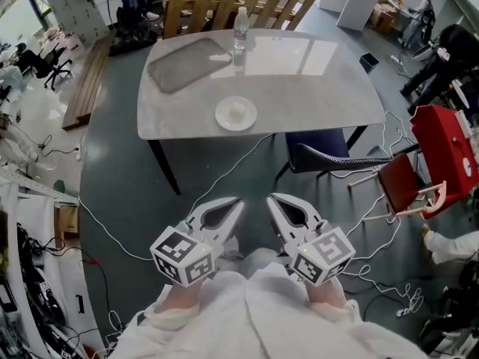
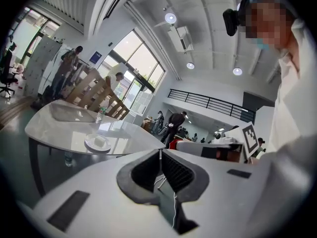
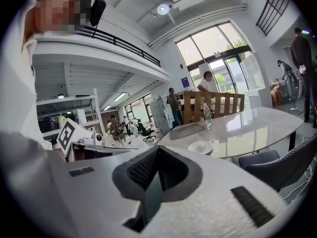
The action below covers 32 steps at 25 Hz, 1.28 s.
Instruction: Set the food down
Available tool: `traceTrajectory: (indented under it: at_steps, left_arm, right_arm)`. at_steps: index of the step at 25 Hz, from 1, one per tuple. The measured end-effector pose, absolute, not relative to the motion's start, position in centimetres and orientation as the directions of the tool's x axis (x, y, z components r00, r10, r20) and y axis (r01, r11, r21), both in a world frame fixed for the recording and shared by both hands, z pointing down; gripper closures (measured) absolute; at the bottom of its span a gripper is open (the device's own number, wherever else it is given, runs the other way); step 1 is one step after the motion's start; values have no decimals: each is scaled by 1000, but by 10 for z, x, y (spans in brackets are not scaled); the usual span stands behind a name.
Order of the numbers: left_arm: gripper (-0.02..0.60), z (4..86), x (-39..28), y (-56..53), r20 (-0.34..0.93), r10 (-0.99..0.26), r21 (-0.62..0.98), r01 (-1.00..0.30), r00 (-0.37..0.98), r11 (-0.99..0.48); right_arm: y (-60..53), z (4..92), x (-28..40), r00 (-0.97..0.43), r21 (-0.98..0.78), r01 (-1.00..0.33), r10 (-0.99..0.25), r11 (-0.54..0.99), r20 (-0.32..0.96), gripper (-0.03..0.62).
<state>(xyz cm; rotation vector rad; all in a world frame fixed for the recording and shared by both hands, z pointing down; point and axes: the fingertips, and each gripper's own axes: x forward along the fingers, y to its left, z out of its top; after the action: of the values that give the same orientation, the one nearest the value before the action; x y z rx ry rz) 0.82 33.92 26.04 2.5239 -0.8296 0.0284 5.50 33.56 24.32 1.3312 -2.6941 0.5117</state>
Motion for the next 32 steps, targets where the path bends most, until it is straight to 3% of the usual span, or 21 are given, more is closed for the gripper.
traceTrajectory:
  at_steps: [6,18,32]
  left_arm:
    - [558,277,-7,299,181,-555,471,-567,812,-676]
    - [558,283,-18,217,206,-594,468,-611,778,-638]
    - [558,269,11,60,219,-651,439,-669,727,-600]
  right_arm:
    - [303,262,44,-604,-268,-795,-746,544,279,592]
    - [205,257,34,-642,-269,-765,-724,584,252,592]
    - [53,252,62,-714,-279,-700,-652,657,257,592]
